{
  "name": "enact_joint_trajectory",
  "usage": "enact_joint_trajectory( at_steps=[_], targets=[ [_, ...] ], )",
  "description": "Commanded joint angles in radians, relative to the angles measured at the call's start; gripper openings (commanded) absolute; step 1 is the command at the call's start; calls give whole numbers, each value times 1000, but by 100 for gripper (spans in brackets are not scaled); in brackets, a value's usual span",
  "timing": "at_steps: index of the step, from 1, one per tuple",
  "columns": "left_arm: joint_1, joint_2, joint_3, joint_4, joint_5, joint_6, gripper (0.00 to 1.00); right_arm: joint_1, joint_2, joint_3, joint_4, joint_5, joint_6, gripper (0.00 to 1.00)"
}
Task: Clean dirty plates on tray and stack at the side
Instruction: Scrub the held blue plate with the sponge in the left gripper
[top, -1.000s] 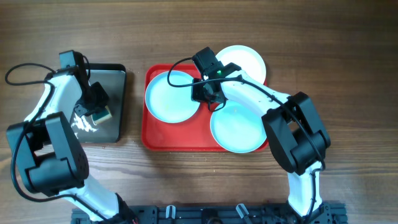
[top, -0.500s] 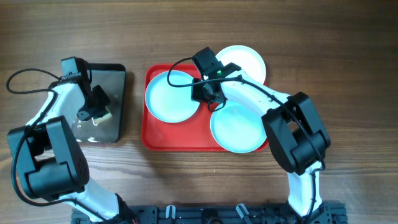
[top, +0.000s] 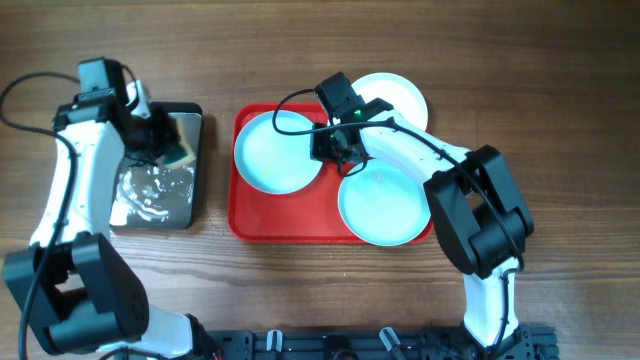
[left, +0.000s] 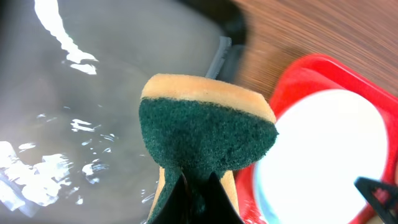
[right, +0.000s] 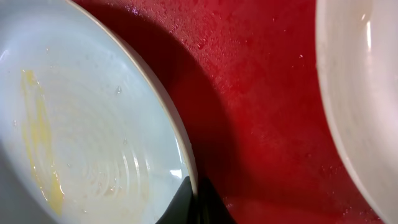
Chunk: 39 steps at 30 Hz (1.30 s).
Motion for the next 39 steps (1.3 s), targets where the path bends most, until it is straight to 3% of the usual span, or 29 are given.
enact_joint_trajectory(
  at_steps=[1,8,14,19,22,27,30,32,37,39],
  targets=[
    [-110,-5,8,14,51,64,4,-2,-6,15,-6,-30,-27,4],
    [-285,92,8,96,8,64,4,-6,-6,15,-17,-61,-48,4],
    [-341,236,8,169,-11,64,4,-10,-6,15,-17,-84,-67,4],
    [-381,302,8,143,-80,63,4,-10,-6,15,-16,-84,-67,4],
    [-413,319,8,131,-16,63,4,-10,-6,15,-13,-84,-66,4],
    [-478,319,8,127,271,63,4,-10,-6,15,-13,-84,-66,4],
    [-482,319,8,125,266,33,4,-10,-6,15,-13,-84,-66,4],
    [-466,319,8,121,180,8,4,-10,-6,15,-14,-84,-66,4],
    [-406,319,8,40,-334,-133,4,-10,-5,15,-13,-84,-66,4],
    [-397,319,10,13,-423,-133,4,-10,-4,15,-13,-84,-63,4]
  ],
)
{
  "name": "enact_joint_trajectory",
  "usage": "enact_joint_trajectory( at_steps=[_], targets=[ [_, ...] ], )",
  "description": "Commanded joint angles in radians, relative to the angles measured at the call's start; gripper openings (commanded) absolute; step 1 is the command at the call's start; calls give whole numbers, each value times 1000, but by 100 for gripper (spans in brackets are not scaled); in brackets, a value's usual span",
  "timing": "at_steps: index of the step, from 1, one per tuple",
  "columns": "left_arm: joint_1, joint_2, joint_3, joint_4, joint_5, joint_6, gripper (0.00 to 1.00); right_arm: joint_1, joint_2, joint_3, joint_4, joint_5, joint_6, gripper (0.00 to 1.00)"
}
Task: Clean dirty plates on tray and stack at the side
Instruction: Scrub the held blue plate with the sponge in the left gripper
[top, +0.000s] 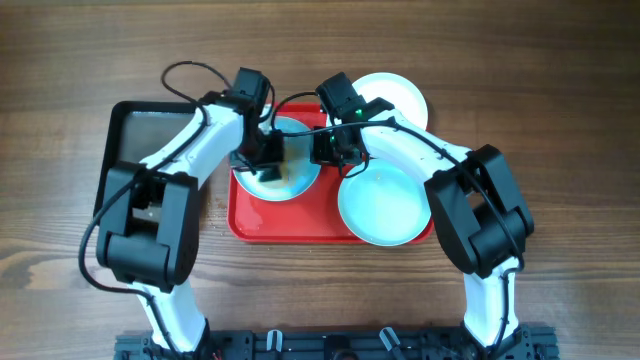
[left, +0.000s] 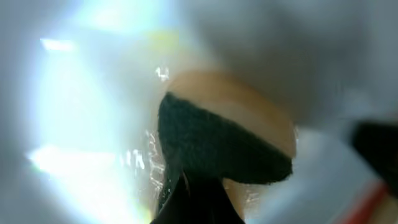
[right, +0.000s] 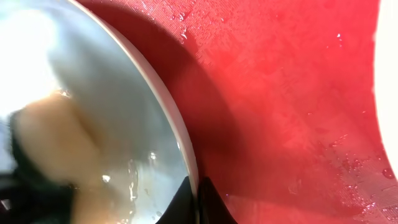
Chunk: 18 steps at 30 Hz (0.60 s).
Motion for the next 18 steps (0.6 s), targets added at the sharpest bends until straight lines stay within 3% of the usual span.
enact_joint_trajectory(
  at_steps=[1,6,15,18],
  targets=[
    [49,25,-14,-48,-415,-61,4,-3,-4,15,6,-17,-3,5],
    [20,25,-14,-16,-422,-80,4,-3,1,14,5,-34,6,4],
    [9,25,-14,278,-42,-19,4,-2,46,-8,-4,-173,20,4],
    [8,26,-14,290,74,40,4,-2,46,-8,3,-174,20,4]
  ],
)
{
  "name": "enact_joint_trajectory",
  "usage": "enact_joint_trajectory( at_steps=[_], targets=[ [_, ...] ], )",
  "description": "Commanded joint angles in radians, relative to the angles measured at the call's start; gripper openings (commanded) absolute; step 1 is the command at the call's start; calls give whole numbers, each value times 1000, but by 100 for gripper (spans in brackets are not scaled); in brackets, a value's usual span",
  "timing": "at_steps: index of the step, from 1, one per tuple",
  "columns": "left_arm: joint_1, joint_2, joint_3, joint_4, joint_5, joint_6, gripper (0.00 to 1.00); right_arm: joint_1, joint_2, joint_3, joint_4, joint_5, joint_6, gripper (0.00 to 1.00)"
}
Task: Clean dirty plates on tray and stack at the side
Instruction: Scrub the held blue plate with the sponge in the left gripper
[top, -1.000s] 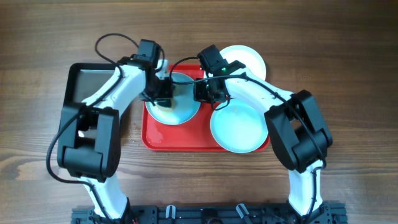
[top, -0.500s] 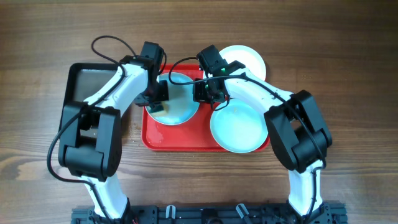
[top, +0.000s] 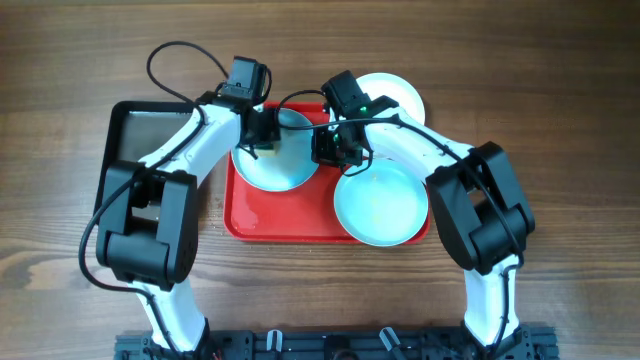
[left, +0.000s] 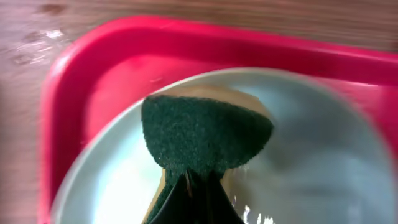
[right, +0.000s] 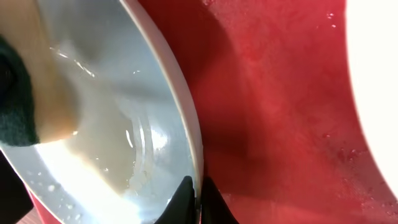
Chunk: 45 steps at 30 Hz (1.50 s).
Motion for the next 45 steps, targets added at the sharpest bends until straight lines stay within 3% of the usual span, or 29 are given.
enact_joint_trajectory(
  at_steps=[1,7,10,13,15,16,17,19,22,25,31,33,37,39,45],
  targets=[
    [2,23,-8,-5,212,97,4,18,33,-8,5,-75,-16,4],
    [3,23,-8,-161,349,236,4,18,33,-8,9,-75,-23,4],
    [4,23,-8,-222,349,288,4,18,33,-8,12,-75,-24,4],
    [19,23,-8,-186,150,206,4,18,33,-8,14,-75,-26,4],
    [26,23,-8,-150,-77,99,4,18,33,-8,13,-75,-27,4],
    [26,23,-8,-141,-281,-14,4,18,33,-8,14,-75,-26,4],
    [26,23,-8,-142,-393,-81,4,18,33,-8,14,-75,-26,4],
    [25,23,-8,-163,-518,-160,4,18,33,-8,21,-75,-26,4],
    [25,23,-8,-217,-485,-186,4,17,33,-8,37,-74,-26,4],
    [25,23,-8,-265,-315,-155,4,17,33,-8,41,-74,-26,4],
    [25,23,-8,-338,439,159,4,17,33,-8,47,-75,-26,4],
    [25,23,-8,-328,535,166,4,17,33,-8,47,-75,-26,5],
    [25,23,-8,-256,544,143,4,17,33,-8,47,-75,-26,4],
    [25,23,-8,-198,465,79,4,17,33,-8,47,-75,-26,4],
    [25,23,-8,-161,-40,-157,4,17,33,-8,47,-75,-26,4]
  ],
)
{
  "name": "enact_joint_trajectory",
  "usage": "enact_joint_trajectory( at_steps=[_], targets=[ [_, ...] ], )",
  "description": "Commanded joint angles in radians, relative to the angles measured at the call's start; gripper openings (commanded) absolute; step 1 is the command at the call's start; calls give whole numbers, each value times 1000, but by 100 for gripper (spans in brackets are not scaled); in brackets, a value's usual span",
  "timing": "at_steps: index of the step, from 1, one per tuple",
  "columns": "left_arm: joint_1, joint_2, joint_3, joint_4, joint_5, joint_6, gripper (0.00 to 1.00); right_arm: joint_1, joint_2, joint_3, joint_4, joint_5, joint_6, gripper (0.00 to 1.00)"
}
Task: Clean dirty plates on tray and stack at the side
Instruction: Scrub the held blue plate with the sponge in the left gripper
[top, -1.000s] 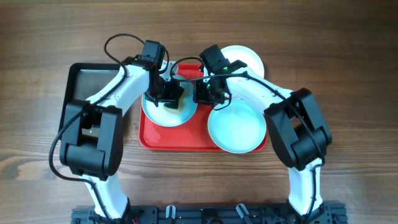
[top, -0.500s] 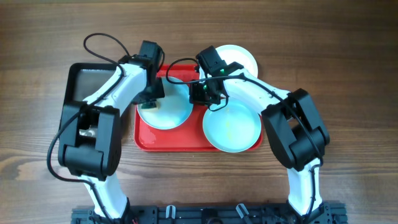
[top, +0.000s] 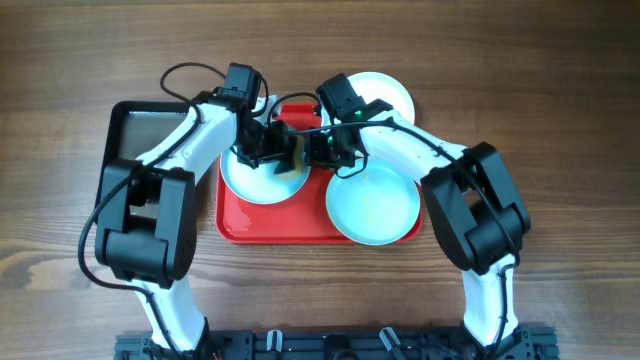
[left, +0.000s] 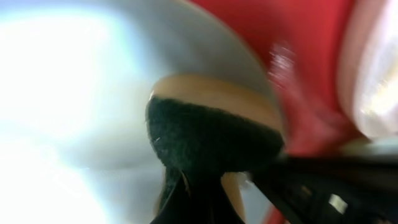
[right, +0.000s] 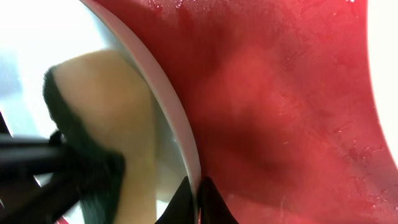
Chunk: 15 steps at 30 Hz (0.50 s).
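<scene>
A pale blue plate (top: 250, 175) lies at the left of the red tray (top: 270, 228). My left gripper (top: 280, 152) is shut on a yellow-and-green sponge (left: 211, 134), pressed on the plate's right part. My right gripper (right: 198, 186) is shut on that plate's right rim (right: 166, 102), right beside the sponge (right: 106, 112). A second pale blue plate (top: 375, 210) with faint yellow marks lies at the tray's right. The left wrist view is blurred.
A white plate (top: 392, 92) rests on the wooden table behind the tray's right corner. A dark water basin (top: 135, 125) stands at the left, partly under my left arm. Cables run over the tray's back edge.
The sponge was at the plate's far left part and is now at its right edge, next to my right gripper. The tray and its plates sit slightly further left.
At first my left gripper held the sponge over the water basin while my right gripper pinched the rim of a yellow-smeared plate. Then the sponge was on that plate, later at its far left. Now it is at the right rim; the right grip has held throughout.
</scene>
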Motion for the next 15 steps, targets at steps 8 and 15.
enact_joint_trajectory(
  at_steps=[8,15],
  targets=[
    [-32,11,19,-171,-645,-286,4,-1,24,-3,10,-23,-6,4],
    [-112,11,19,-177,37,100,4,-1,24,-3,9,-23,-6,5]
  ],
)
